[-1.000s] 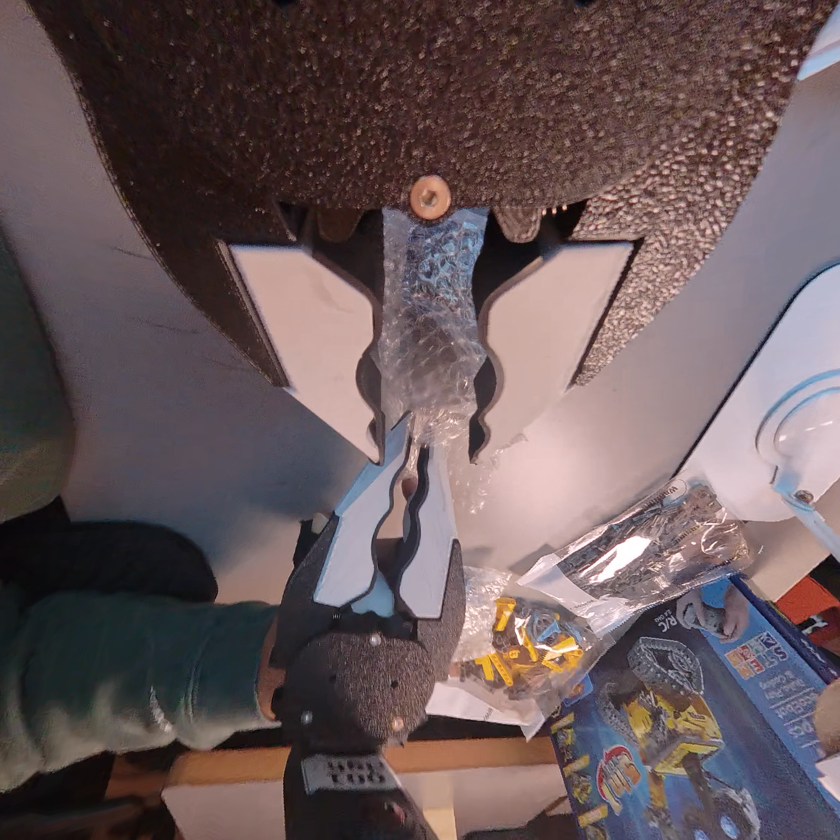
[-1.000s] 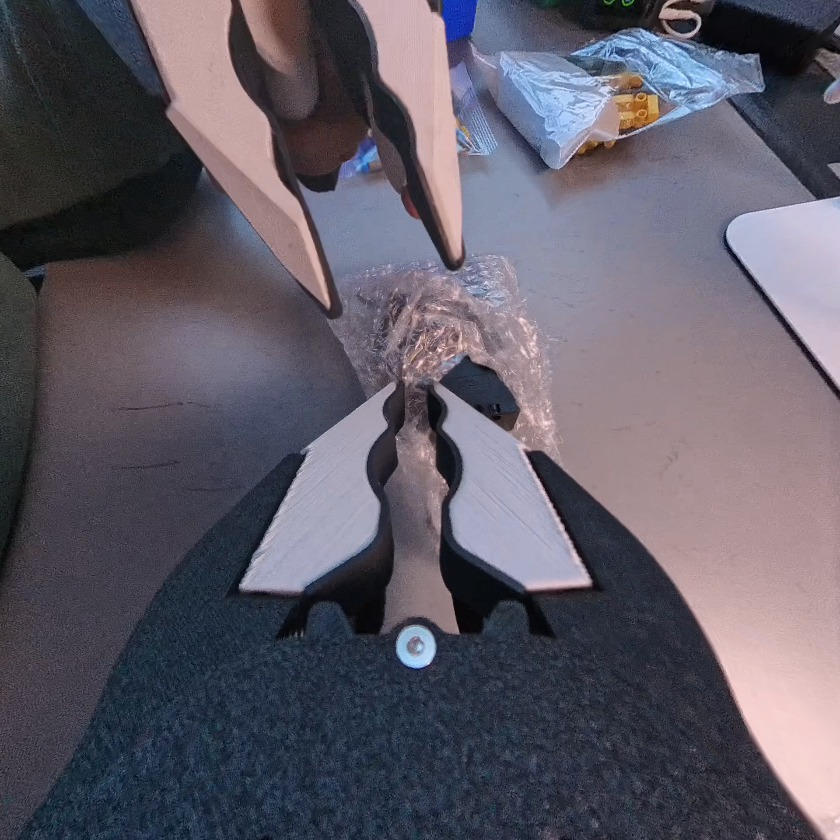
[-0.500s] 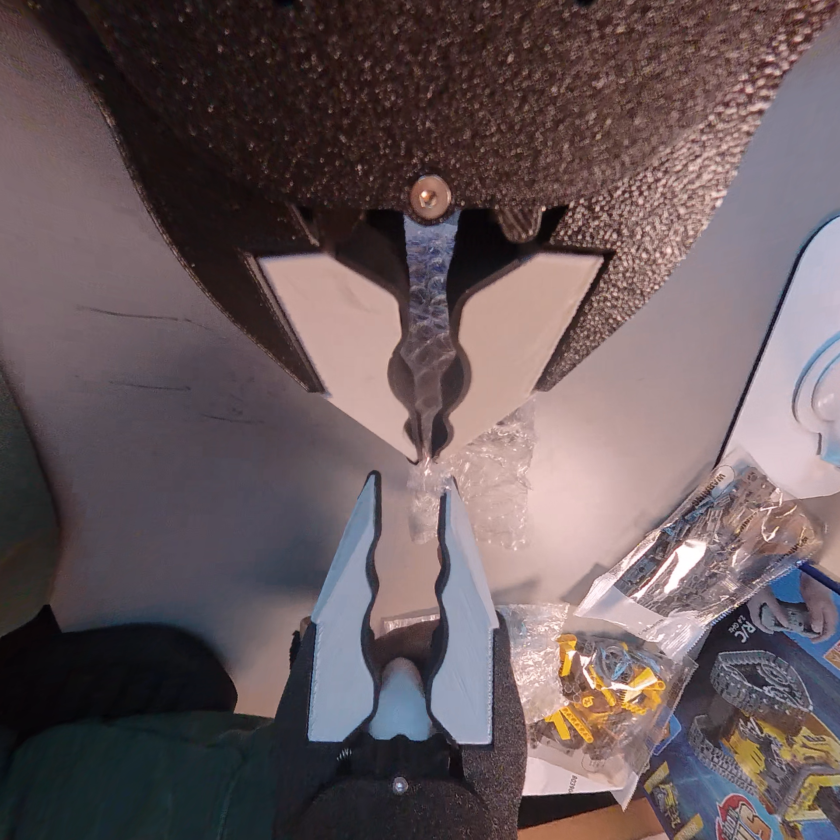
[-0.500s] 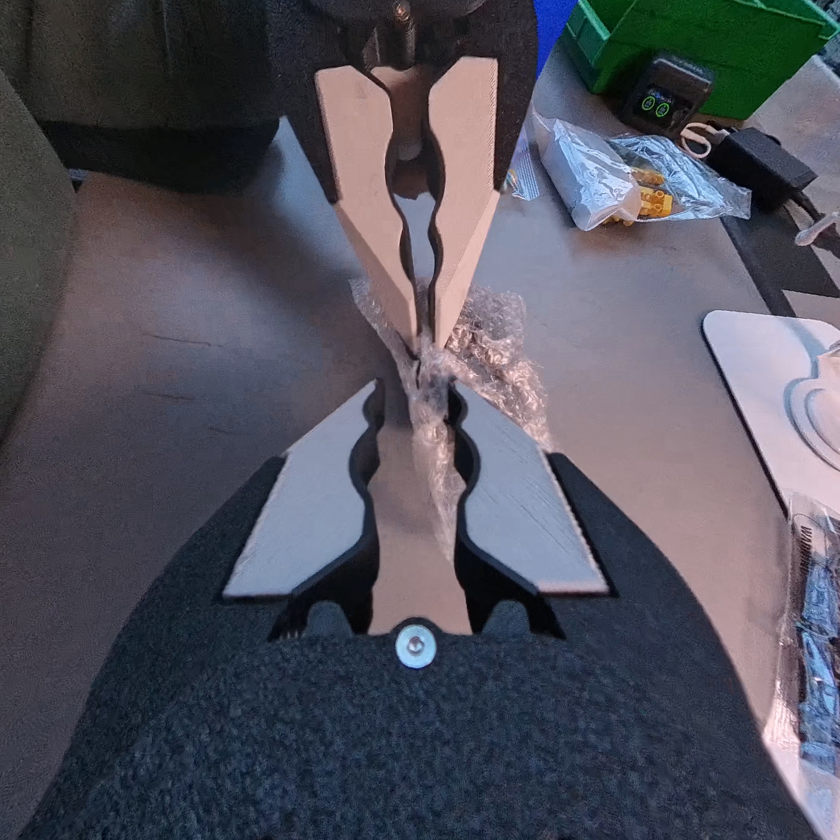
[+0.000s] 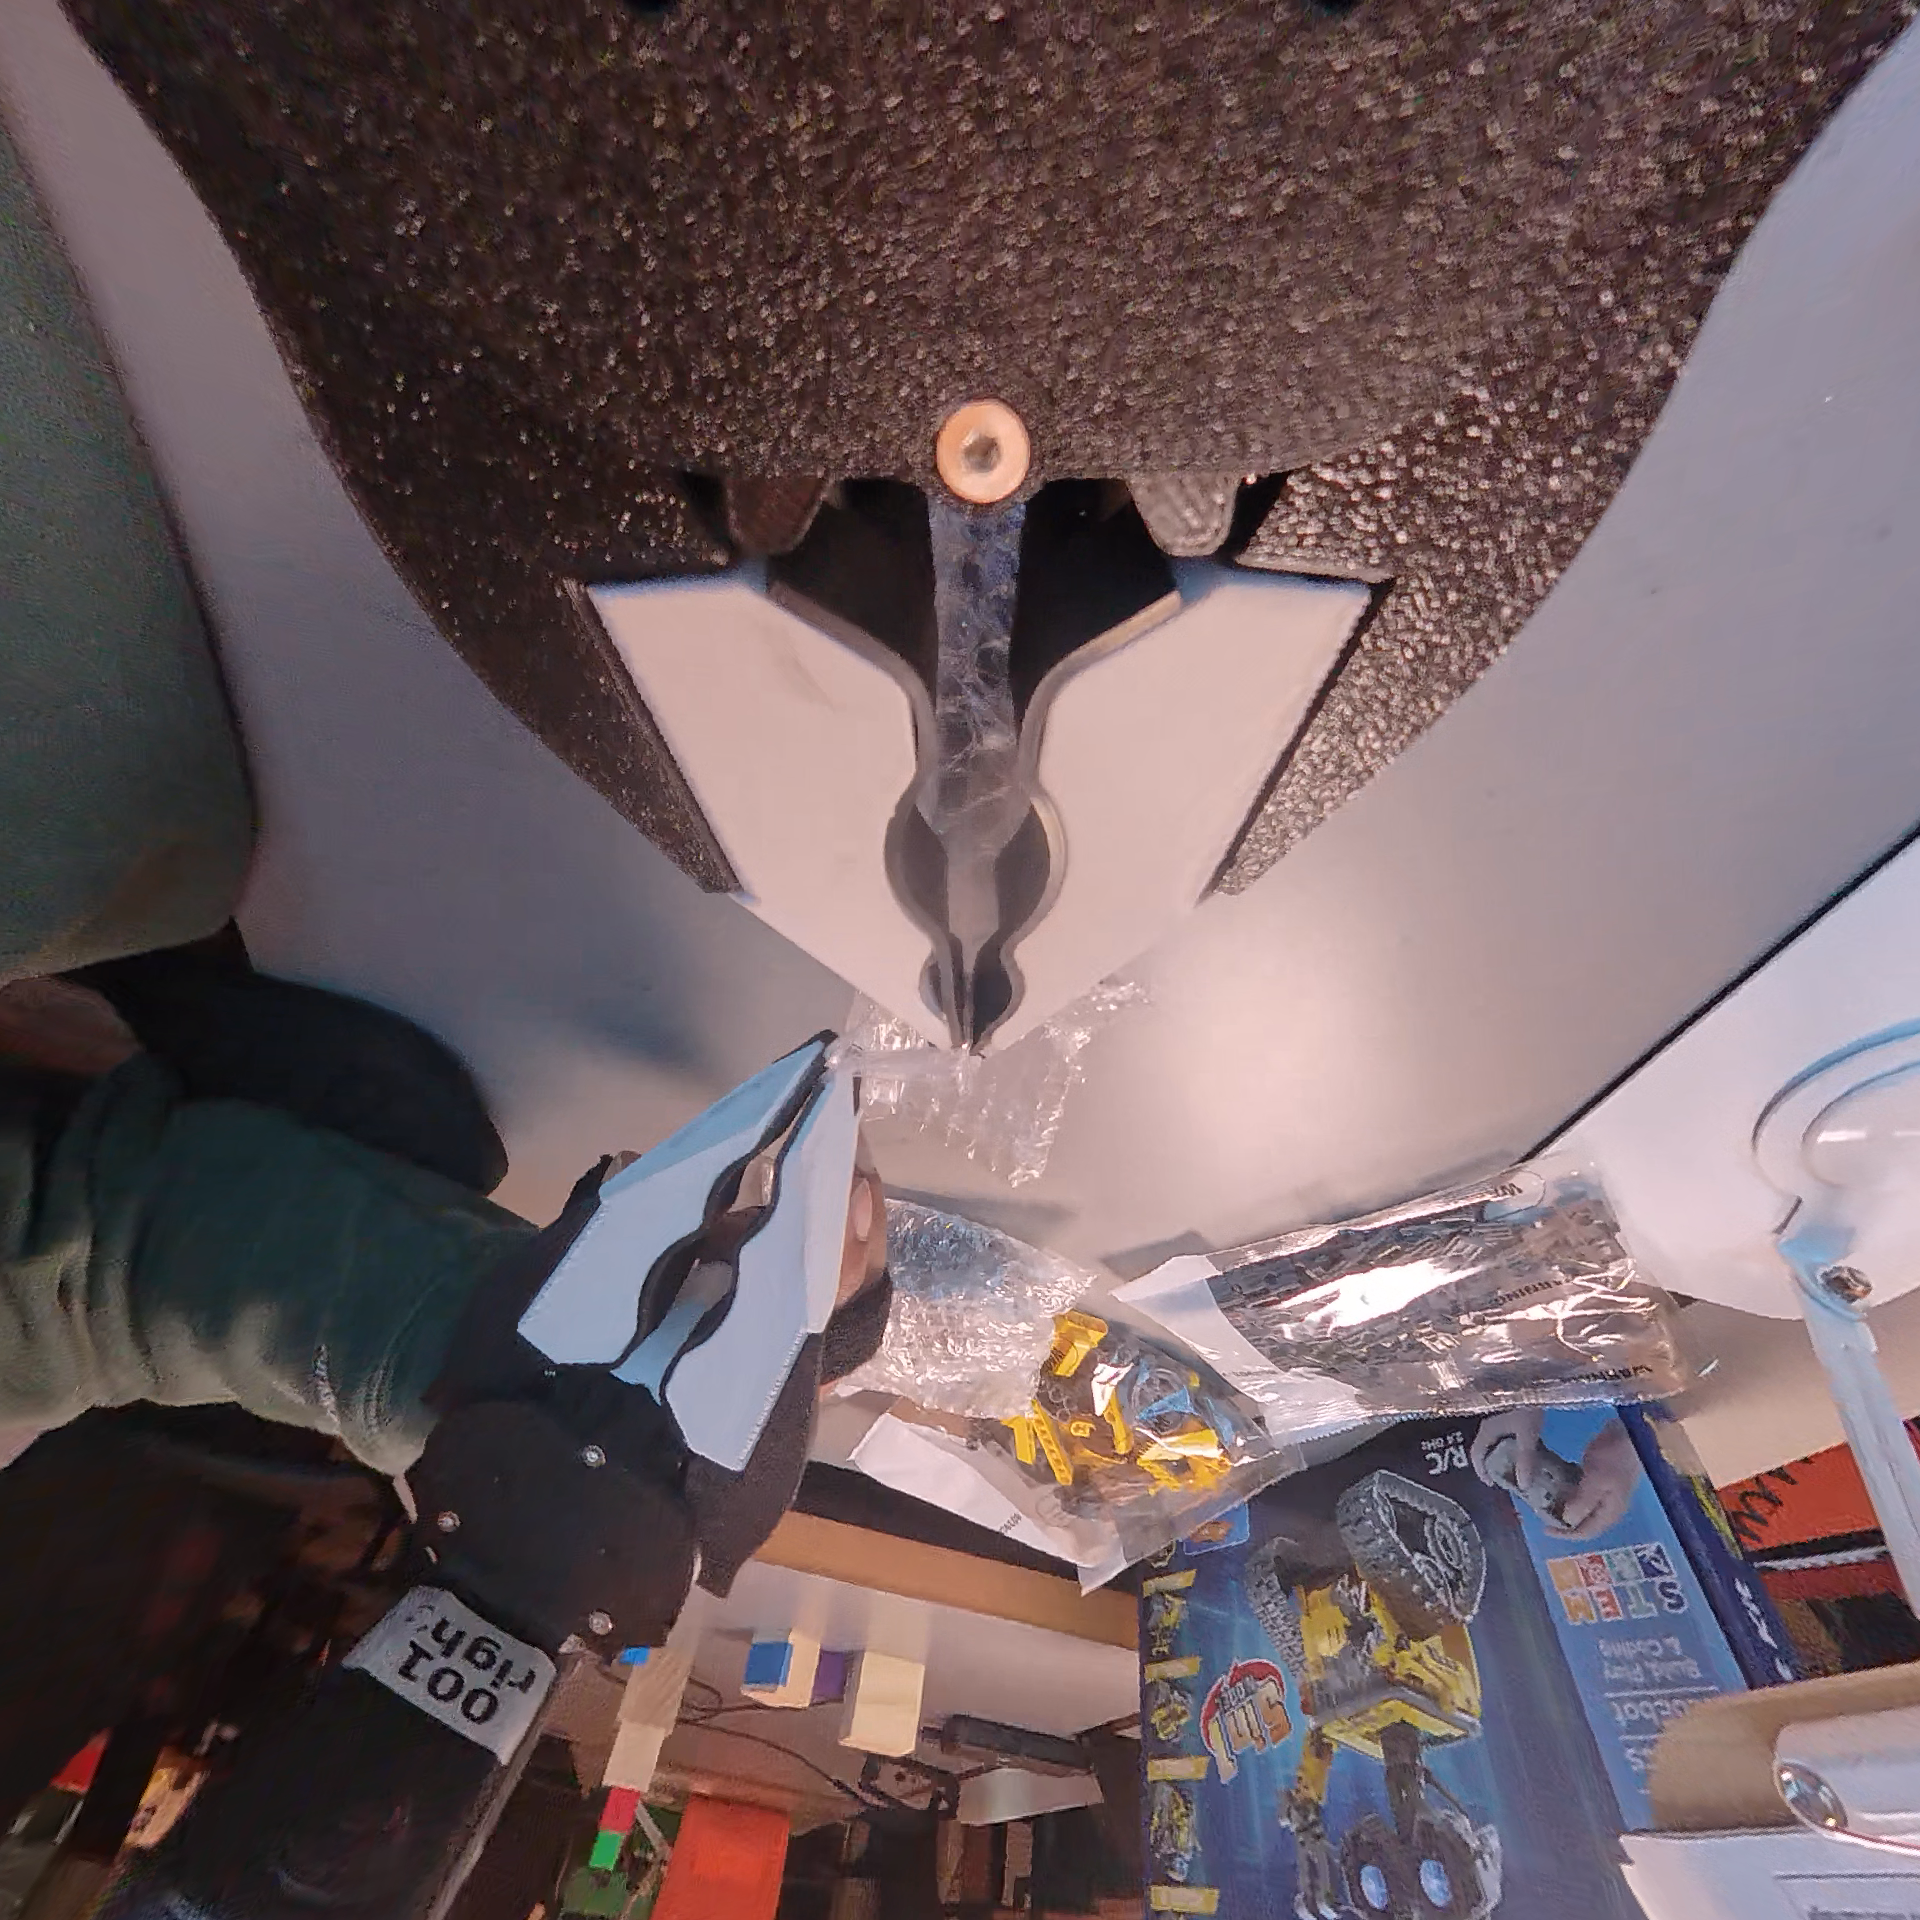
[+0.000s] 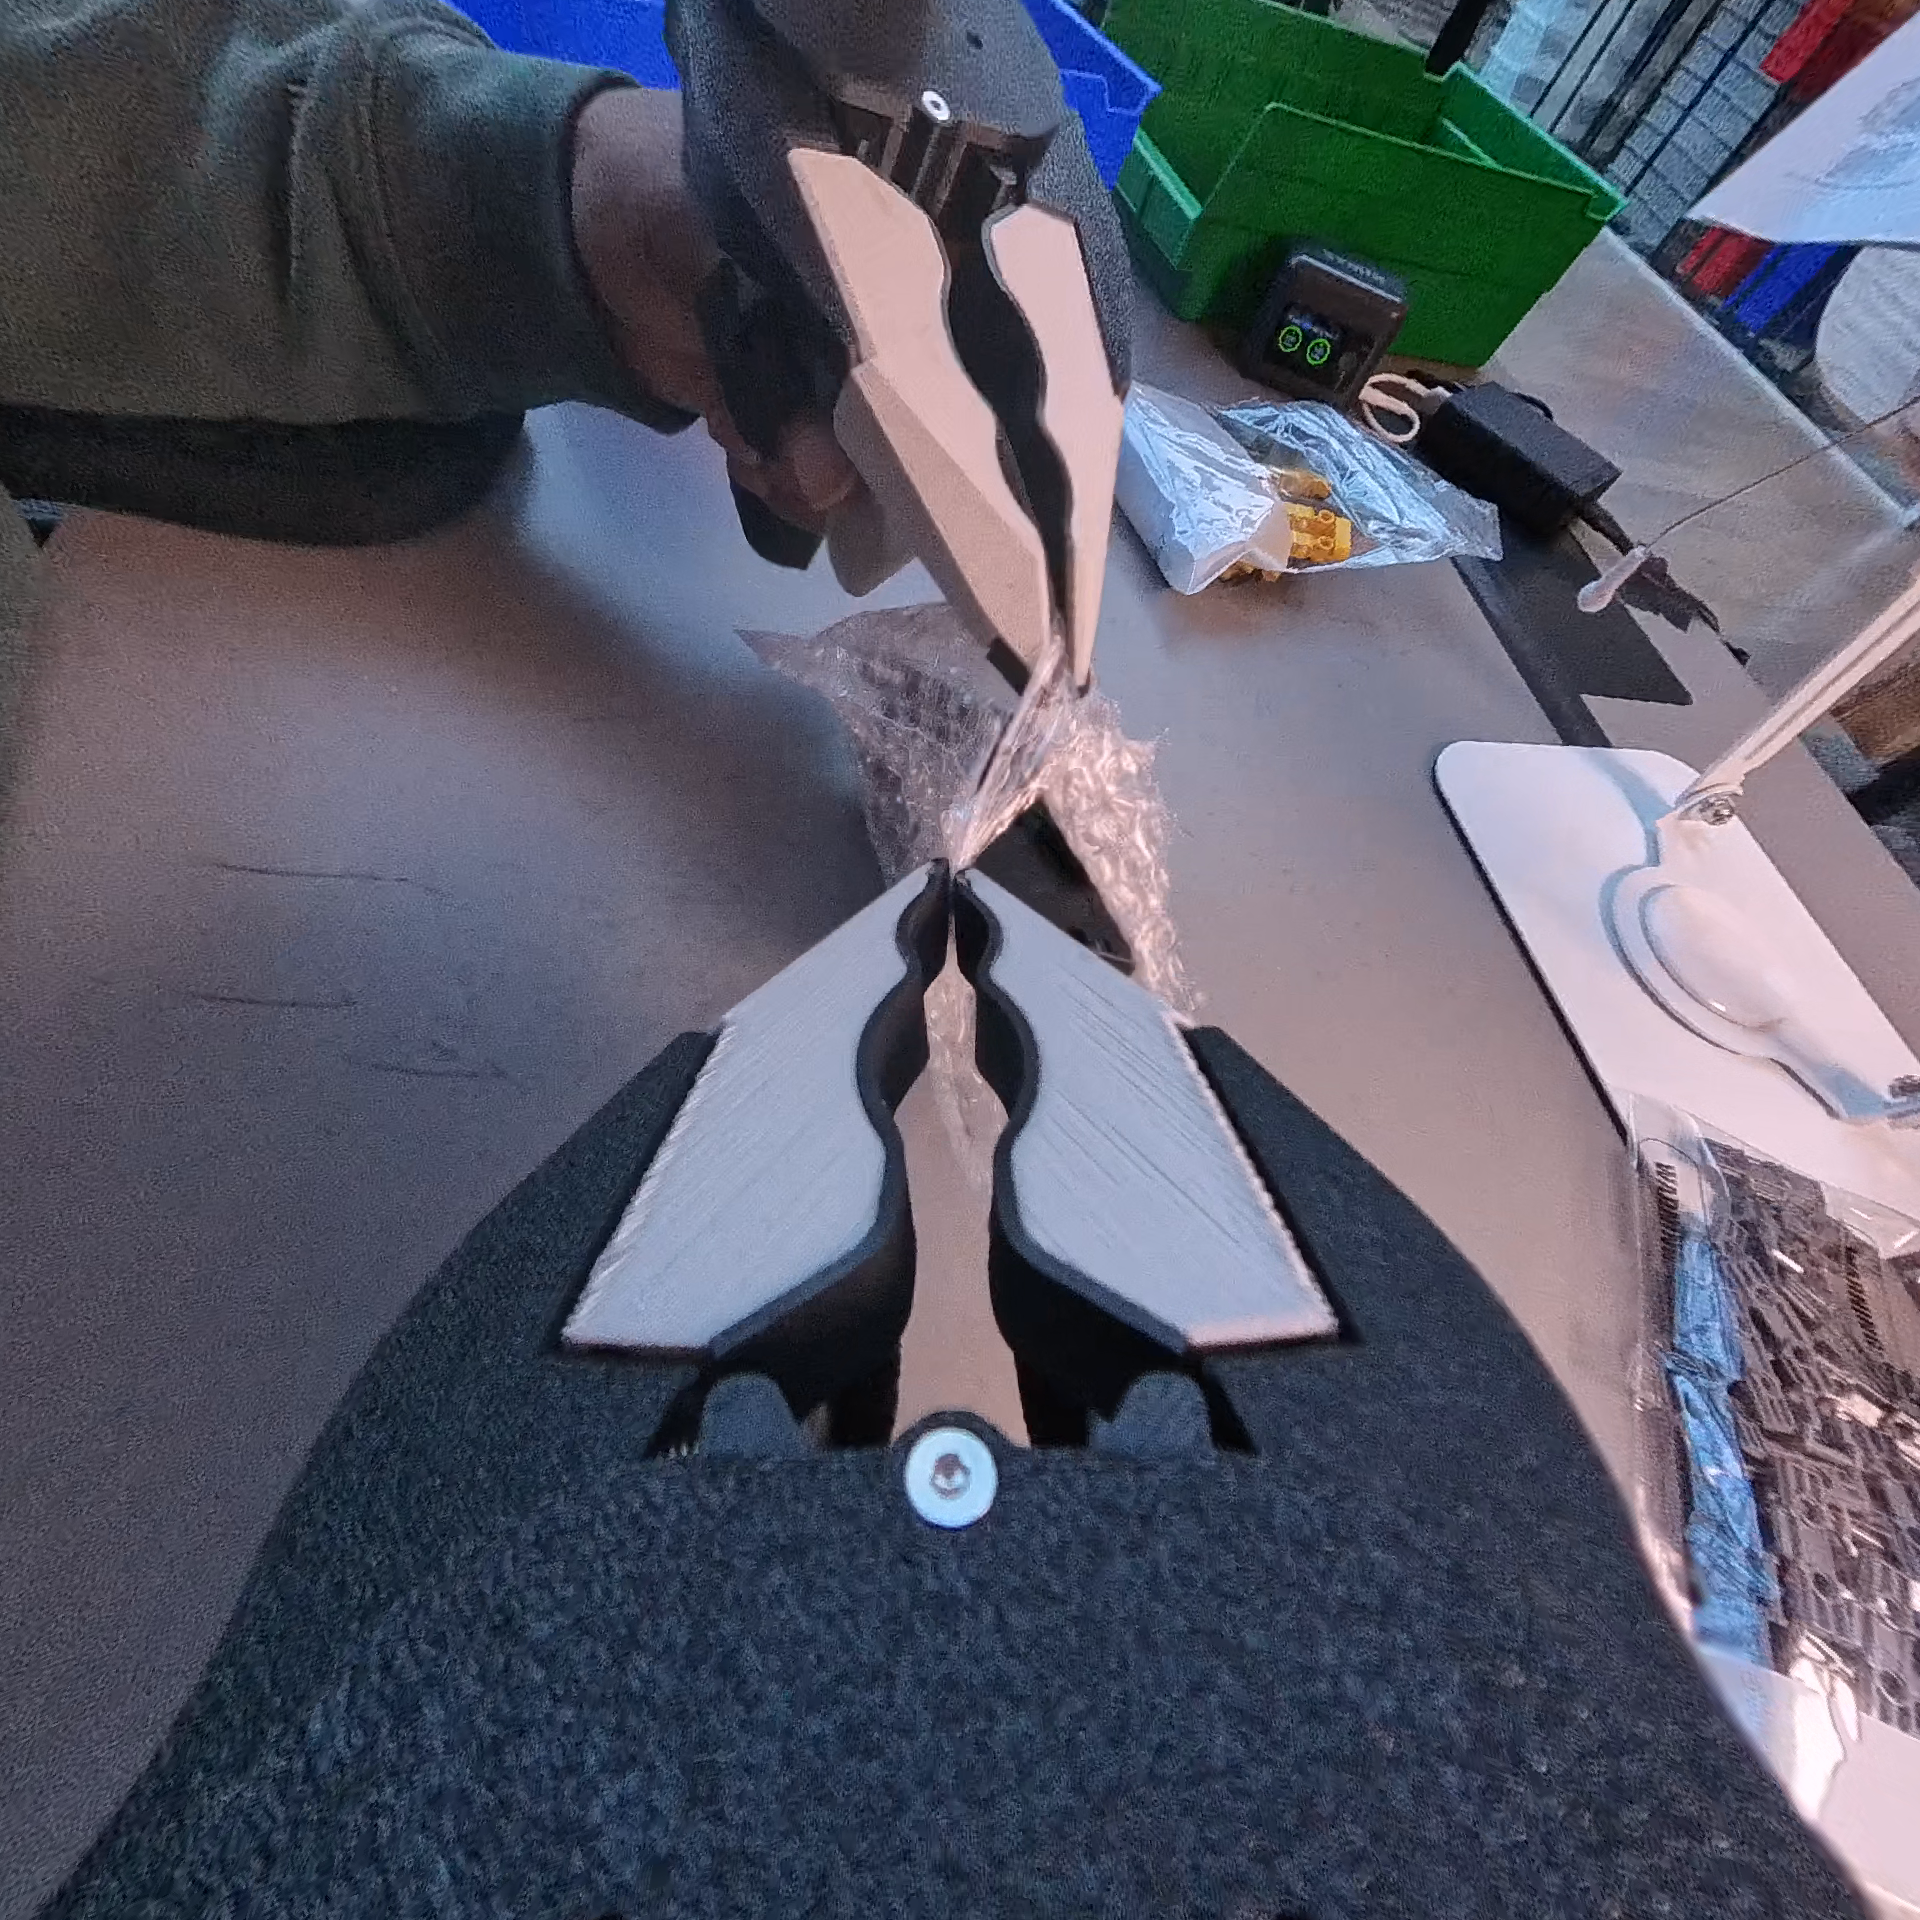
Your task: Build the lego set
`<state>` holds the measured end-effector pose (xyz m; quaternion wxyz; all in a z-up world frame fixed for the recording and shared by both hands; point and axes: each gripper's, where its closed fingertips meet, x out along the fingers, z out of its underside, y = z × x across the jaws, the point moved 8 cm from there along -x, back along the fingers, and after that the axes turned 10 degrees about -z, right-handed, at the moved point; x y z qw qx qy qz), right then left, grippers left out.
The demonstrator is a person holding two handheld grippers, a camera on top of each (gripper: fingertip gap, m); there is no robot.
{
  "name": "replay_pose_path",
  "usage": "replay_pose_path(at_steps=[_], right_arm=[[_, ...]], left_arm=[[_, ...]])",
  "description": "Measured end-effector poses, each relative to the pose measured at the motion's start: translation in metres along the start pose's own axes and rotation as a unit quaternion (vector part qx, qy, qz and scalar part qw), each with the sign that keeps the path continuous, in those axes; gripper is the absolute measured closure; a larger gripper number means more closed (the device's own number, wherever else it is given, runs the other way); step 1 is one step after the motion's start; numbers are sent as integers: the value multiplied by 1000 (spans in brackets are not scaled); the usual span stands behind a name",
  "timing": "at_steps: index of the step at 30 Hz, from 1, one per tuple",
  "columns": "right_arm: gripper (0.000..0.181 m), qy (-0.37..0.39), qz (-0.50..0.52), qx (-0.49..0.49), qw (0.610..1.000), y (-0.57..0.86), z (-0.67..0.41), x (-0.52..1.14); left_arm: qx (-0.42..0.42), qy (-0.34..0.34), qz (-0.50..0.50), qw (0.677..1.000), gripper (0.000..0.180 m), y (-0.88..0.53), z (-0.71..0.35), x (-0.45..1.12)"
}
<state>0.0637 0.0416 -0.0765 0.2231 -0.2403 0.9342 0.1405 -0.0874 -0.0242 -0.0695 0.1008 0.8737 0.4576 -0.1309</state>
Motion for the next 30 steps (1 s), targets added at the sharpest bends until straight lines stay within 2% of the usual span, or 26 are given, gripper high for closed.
replay_pose_path(at_steps=[6,9,12,14,17,18,20,21,25,26,30], right_arm=[[181,-20,-10,-10,1000,-3,6,0],[181,-47,-31,-36,998,-14,13,5],[181,-72,-38,-59,995,-19,14,10],[181,-64,-54,-48,995,-21,13,12],[181,-65,-53,-57,995,-23,15,9],[179,-46,-63,-38,996,-23,14,7],[156,-13,-94,16,995,-20,11,-2],[151,5,-98,29,995,-17,10,-7],[150,98,-101,78,987,-3,9,-25],[152,122,-101,87,984,0,9,-30],[163,168,-92,96,977,7,7,-42]], left_arm=[[-96,9,-2,995,180,-16,7,2],[-156,34,-18,987,180,-37,8,-12],[-137,25,-22,990,180,-31,6,-8],[-139,27,-13,990,180,-32,5,-7],[-105,20,31,994,179,-20,7,-3],[-100,20,44,994,178,-16,7,-3],[-83,29,54,995,173,-10,5,-6],[-77,40,53,995,167,-10,2,-8],[-89,61,30,994,147,-22,-7,-26],[-91,45,6,995,146,-29,-5,-30],[-119,-92,-69,986,128,-53,27,-38]])
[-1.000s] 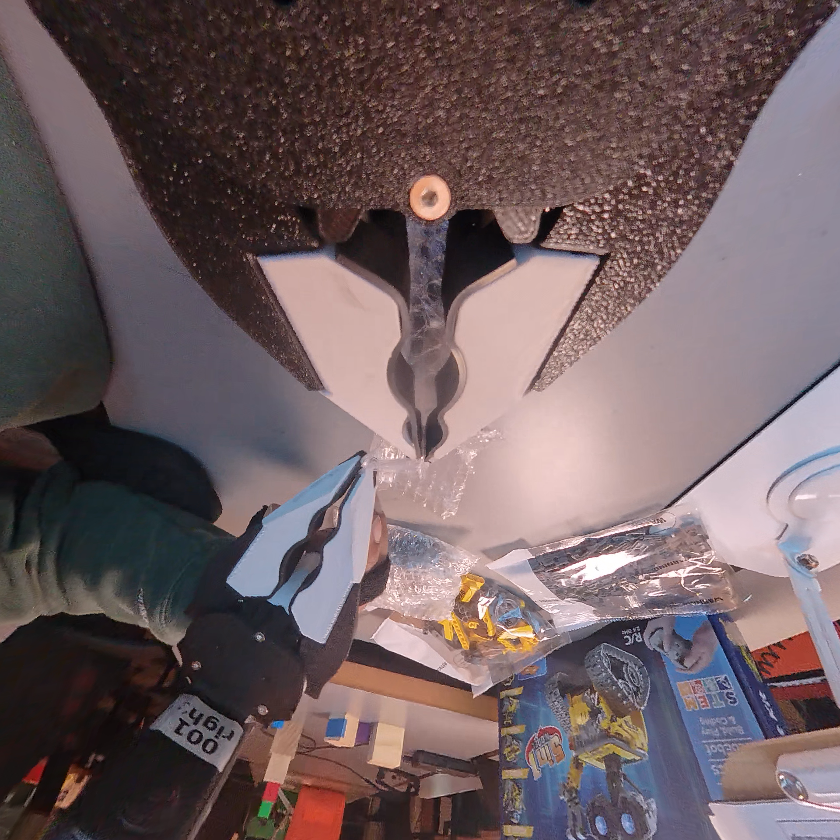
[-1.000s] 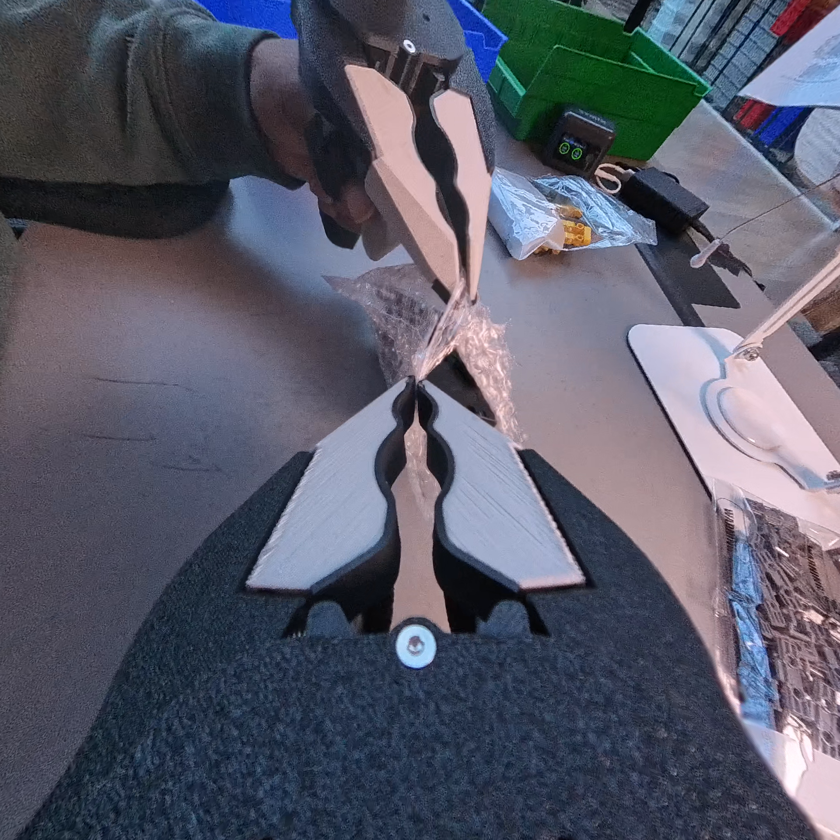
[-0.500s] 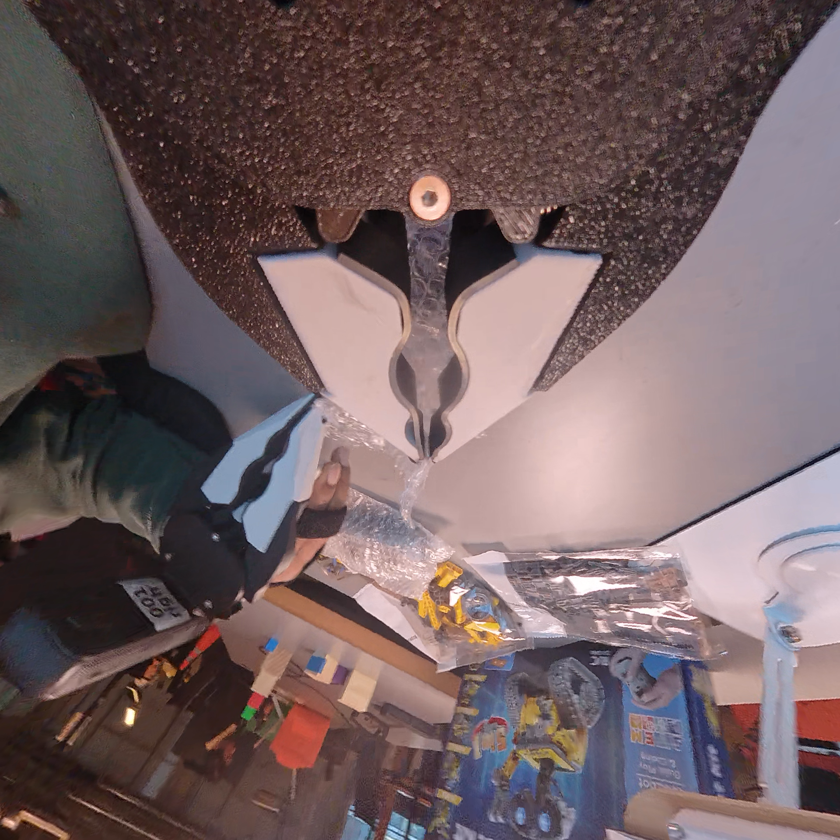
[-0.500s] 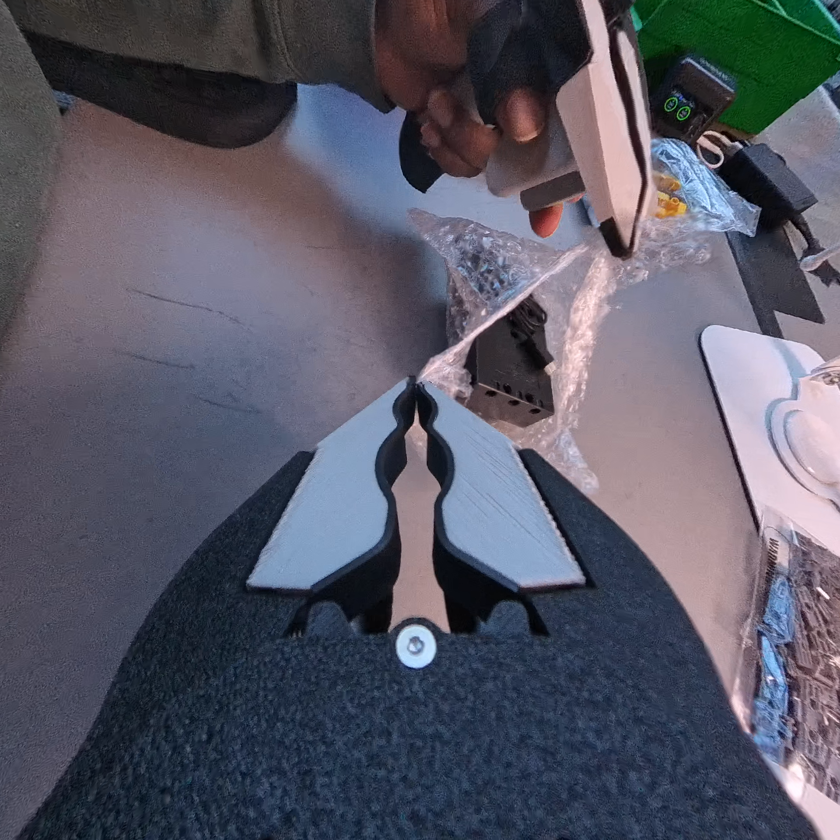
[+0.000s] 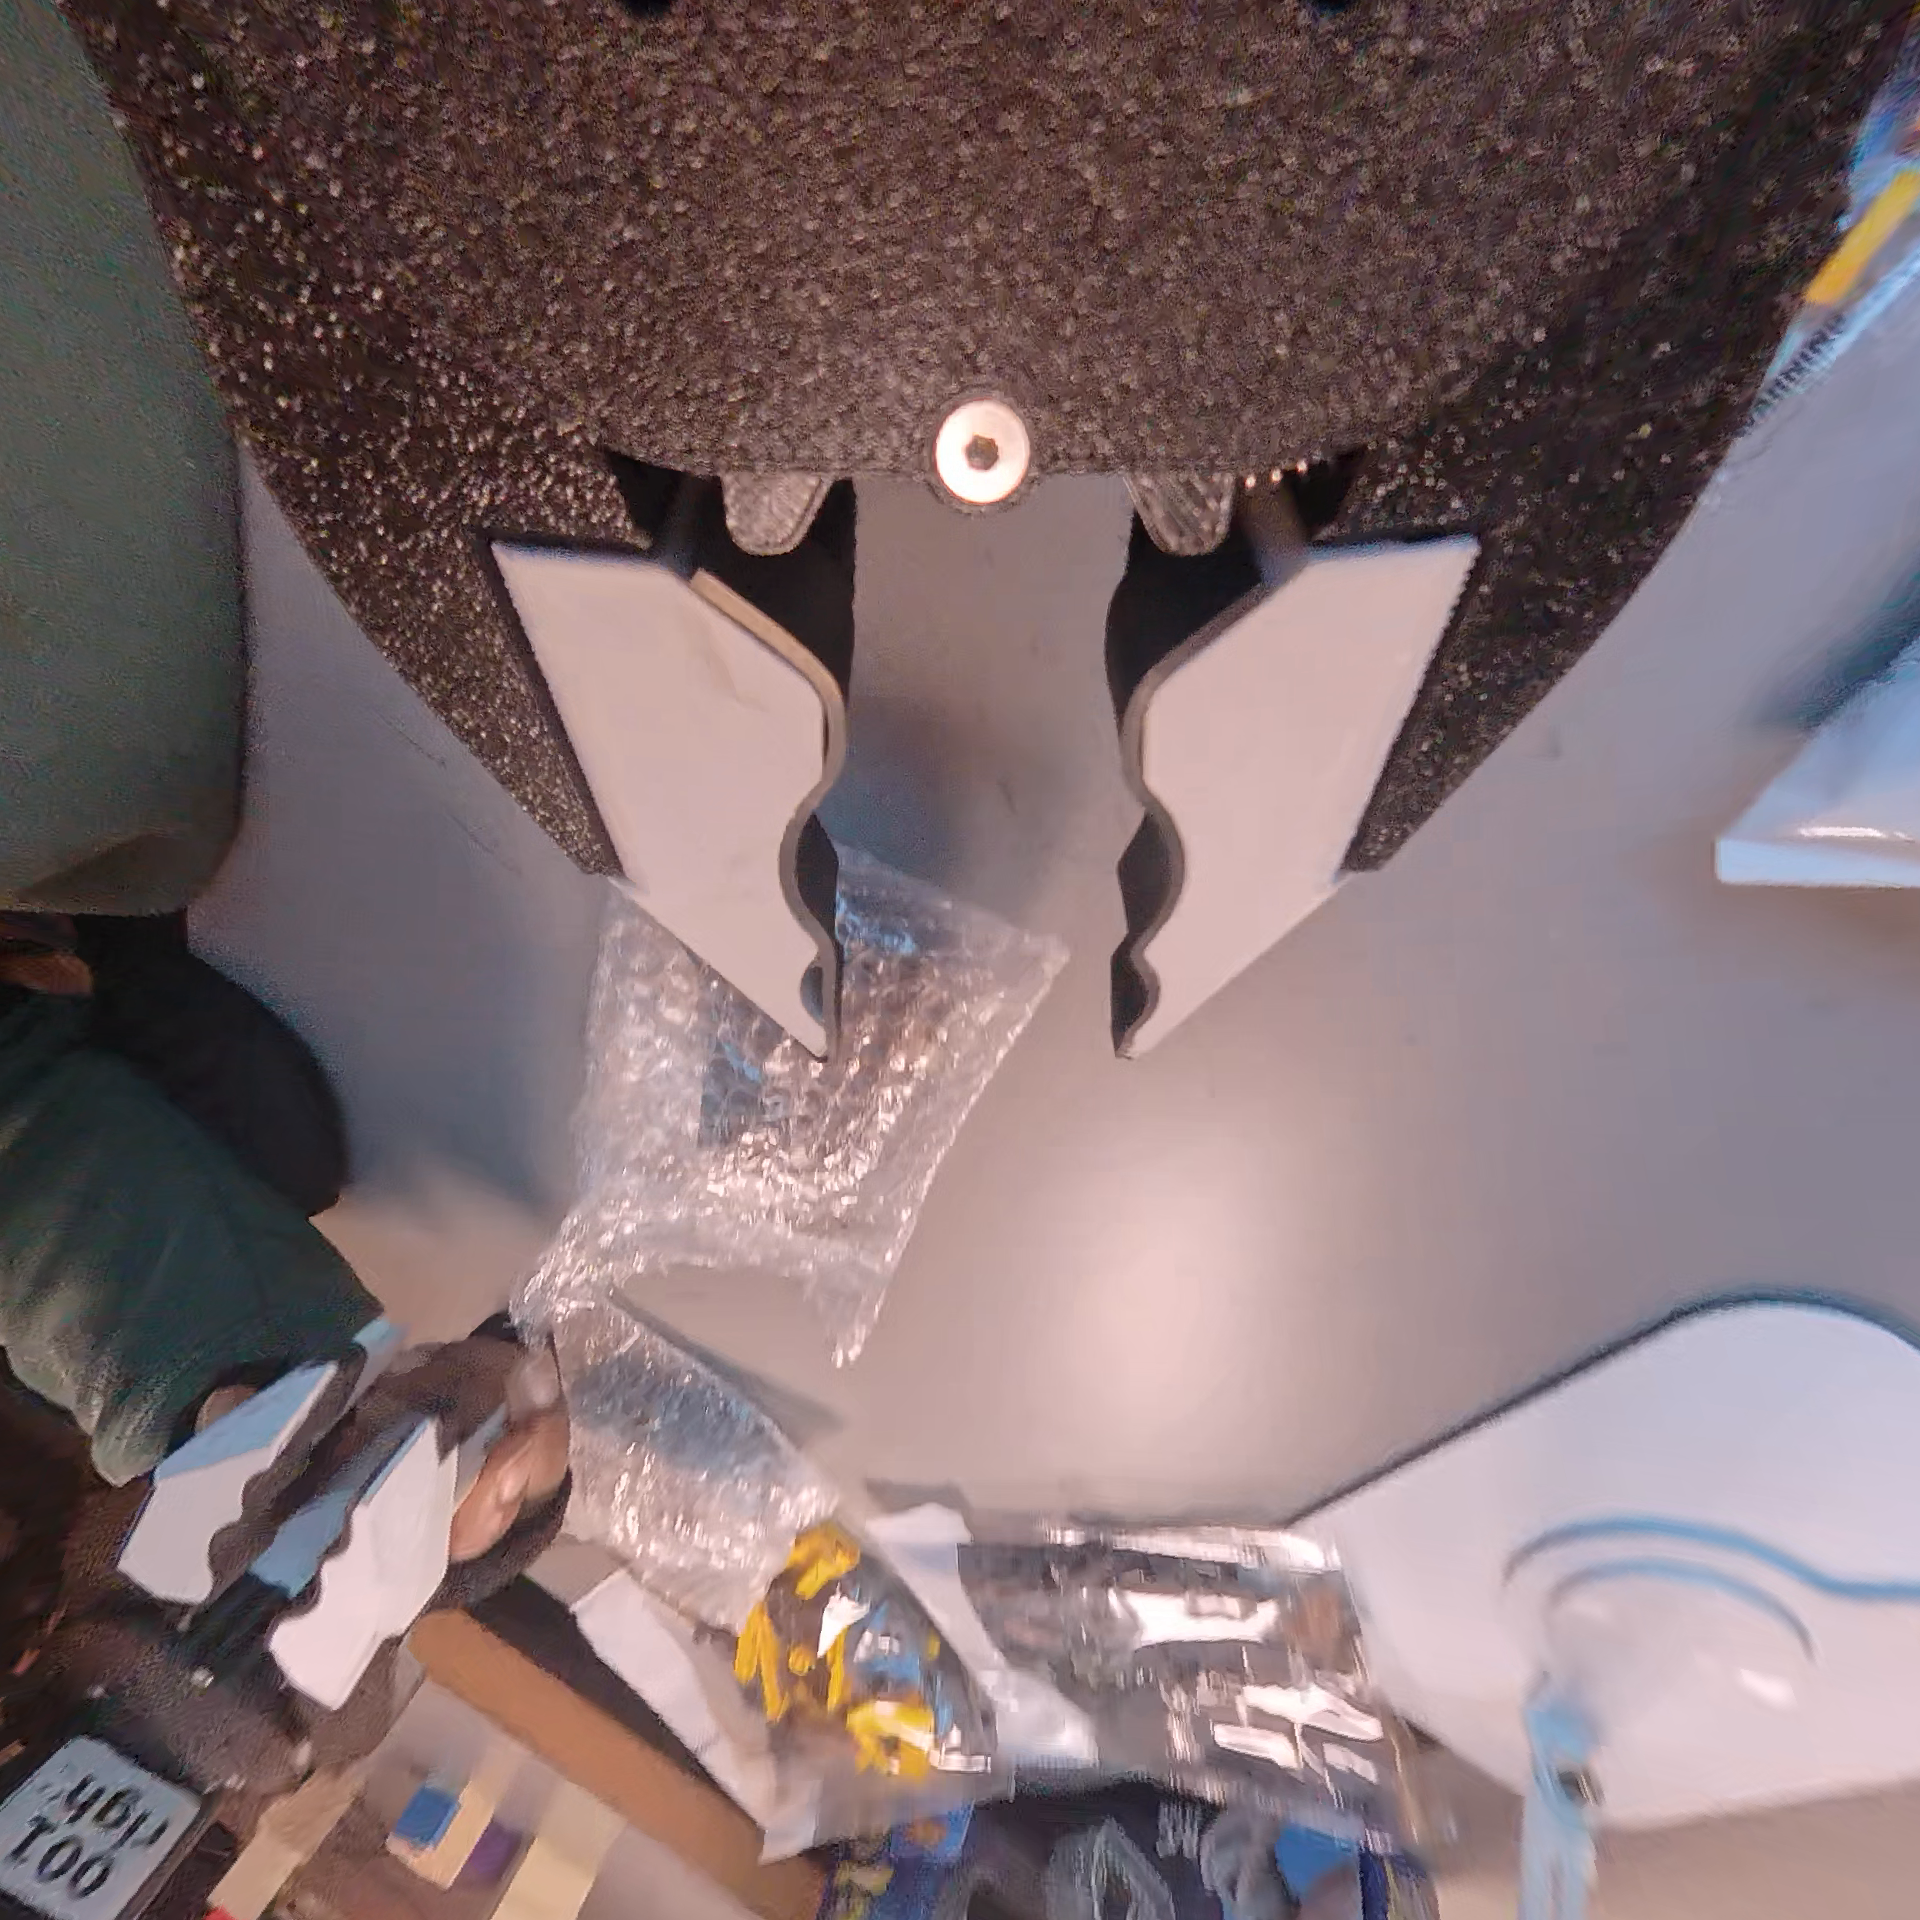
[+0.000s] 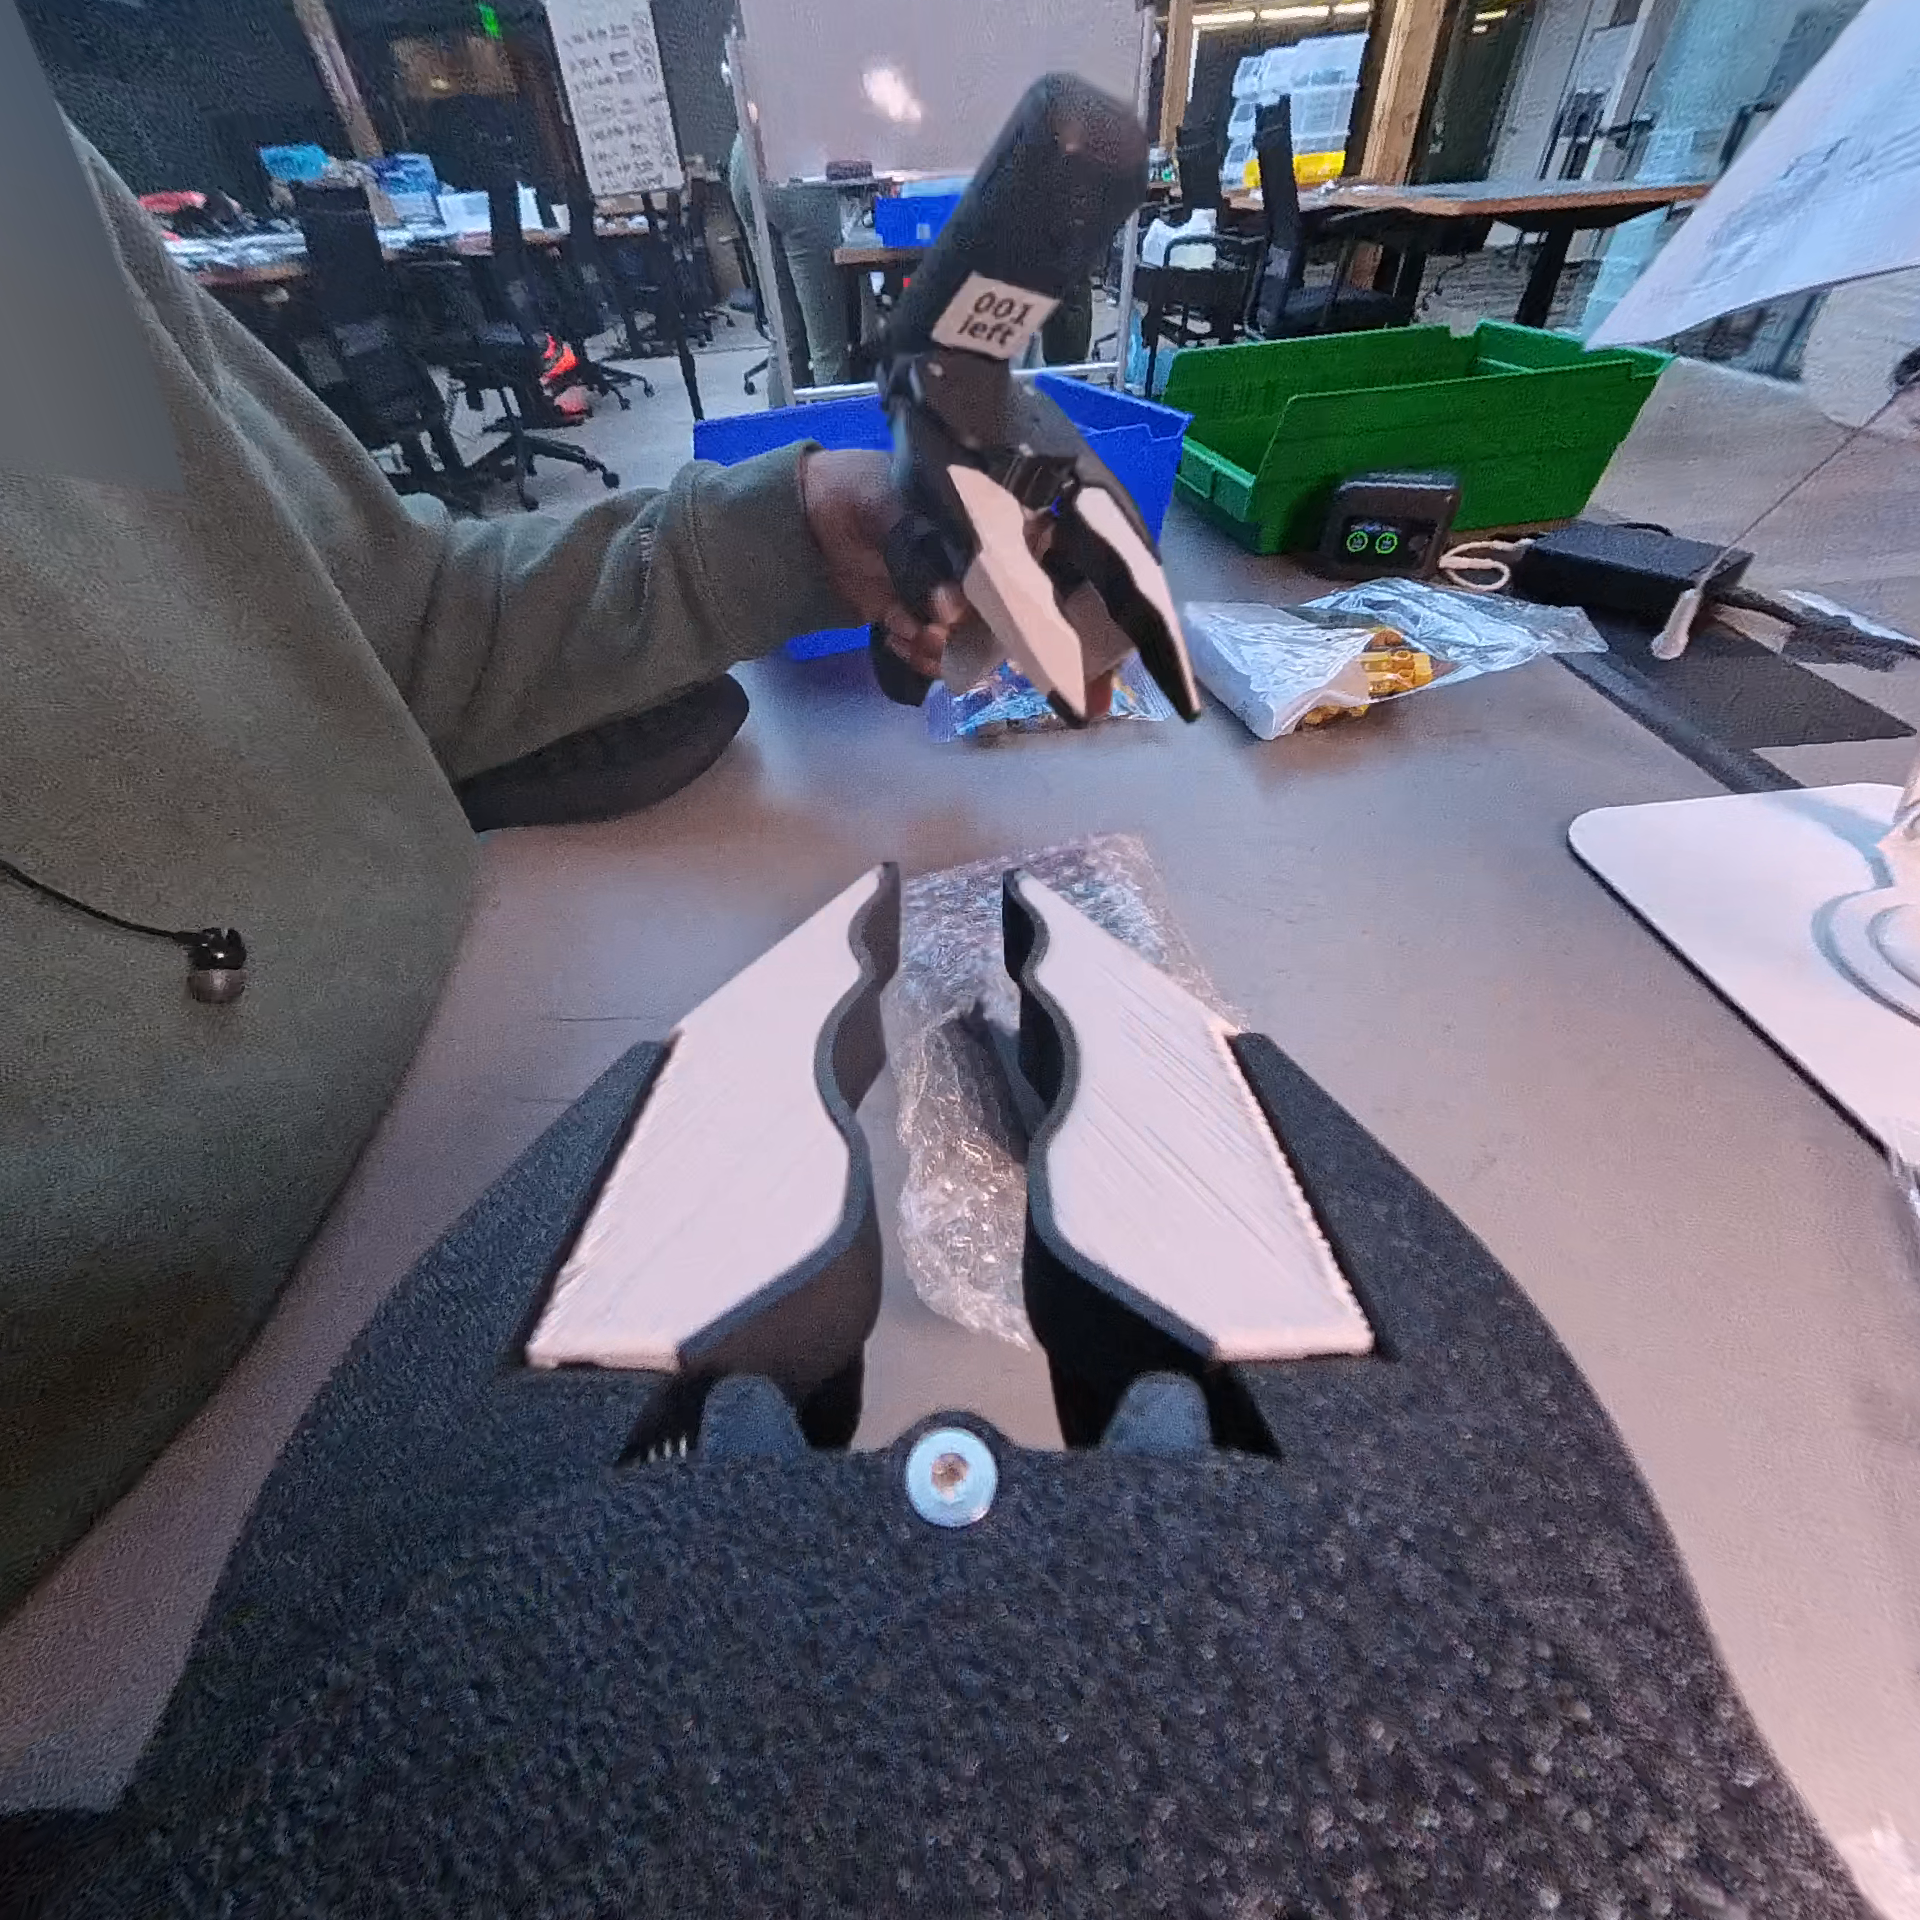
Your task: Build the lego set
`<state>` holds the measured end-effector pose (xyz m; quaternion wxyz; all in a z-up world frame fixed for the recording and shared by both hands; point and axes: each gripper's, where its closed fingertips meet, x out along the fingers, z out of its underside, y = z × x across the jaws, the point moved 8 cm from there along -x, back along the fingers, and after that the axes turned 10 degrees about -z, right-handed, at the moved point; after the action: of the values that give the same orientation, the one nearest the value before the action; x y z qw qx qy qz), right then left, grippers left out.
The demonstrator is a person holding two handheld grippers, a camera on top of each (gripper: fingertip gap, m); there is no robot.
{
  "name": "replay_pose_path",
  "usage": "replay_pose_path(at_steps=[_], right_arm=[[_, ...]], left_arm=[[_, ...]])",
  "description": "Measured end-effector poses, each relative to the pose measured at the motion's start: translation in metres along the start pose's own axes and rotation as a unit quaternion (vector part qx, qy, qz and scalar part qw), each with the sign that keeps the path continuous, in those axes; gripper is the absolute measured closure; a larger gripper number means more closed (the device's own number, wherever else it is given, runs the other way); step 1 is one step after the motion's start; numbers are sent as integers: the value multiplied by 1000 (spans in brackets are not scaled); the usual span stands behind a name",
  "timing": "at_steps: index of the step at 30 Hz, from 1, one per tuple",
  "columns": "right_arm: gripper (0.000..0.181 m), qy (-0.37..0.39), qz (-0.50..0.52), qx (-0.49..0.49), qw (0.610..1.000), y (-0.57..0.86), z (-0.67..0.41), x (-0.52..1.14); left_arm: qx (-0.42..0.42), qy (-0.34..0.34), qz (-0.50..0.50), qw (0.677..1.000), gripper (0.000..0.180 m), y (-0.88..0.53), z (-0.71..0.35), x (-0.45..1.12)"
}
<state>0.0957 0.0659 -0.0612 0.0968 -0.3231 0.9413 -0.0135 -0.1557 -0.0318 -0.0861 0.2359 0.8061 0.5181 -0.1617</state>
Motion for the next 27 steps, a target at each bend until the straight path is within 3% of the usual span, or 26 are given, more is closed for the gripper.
replay_pose_path(at_steps=[4,7,11,16,21,27], right_arm=[[166,-40,58,-17,997,10,9,1],[165,-87,71,-14,994,15,22,5],[162,-160,73,-13,984,16,40,11],[161,-214,64,-29,974,12,50,21],[161,-186,29,-18,982,3,39,16],[161,-50,59,-27,997,6,5,-4]], left_arm=[[-55,-96,28,993,118,-2,24,14],[-102,-122,75,984,118,2,35,25],[-120,-87,112,983,149,5,32,36],[-85,-5,133,987,163,12,11,27],[-43,66,137,987,175,21,-16,14],[-7,67,164,984,176,29,-34,13]])
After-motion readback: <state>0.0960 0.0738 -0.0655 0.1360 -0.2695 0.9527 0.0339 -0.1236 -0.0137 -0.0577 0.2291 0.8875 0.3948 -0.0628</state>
